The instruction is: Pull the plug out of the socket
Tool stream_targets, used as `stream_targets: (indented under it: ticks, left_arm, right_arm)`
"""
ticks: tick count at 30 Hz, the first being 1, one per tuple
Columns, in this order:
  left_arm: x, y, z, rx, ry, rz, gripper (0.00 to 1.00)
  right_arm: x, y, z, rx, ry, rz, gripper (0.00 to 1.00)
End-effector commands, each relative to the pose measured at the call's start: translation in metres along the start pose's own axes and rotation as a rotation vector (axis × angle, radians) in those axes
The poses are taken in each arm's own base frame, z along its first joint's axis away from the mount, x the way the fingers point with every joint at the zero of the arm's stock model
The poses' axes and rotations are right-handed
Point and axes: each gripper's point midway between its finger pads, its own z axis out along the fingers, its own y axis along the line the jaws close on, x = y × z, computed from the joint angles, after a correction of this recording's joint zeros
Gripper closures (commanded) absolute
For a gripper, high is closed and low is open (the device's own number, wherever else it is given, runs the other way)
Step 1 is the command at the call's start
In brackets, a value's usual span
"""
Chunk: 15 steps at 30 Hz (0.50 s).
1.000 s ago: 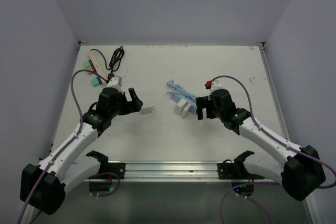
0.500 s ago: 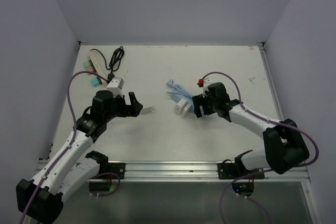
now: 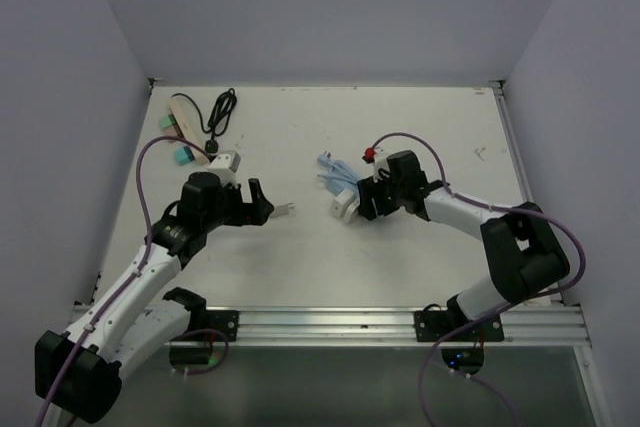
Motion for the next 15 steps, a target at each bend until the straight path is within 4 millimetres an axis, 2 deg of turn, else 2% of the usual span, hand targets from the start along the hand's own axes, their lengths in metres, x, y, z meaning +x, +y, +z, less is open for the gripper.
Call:
stream_targets:
  ticks: [1, 9, 13, 15]
  left_arm:
    - [-0.009, -0.004, 0.0, 0.018, -0.033, -0.006, 0.01]
    - [-0.004, -0.014, 0.003, 0.075, -0.021, -0.049, 0.02]
    - [-0.001, -0.018, 0.011, 0.091, -0.001, -0.042, 0.03]
    - [-0.005, -0.025, 0.015, 0.099, -0.007, -0.024, 0.03]
  right_arm:
    - [-0.014, 0.012, 0.005, -0.069, -0.021, 0.019, 0.37]
    - [0.006, 0.015, 0.009, -0.083, 0.005, 0.087, 0.4]
    - [0.013, 0.017, 0.011, -0.096, 0.016, 0.095, 0.52]
    - [0.019, 0.018, 0.01, -0.102, 0.024, 0.107, 0.53]
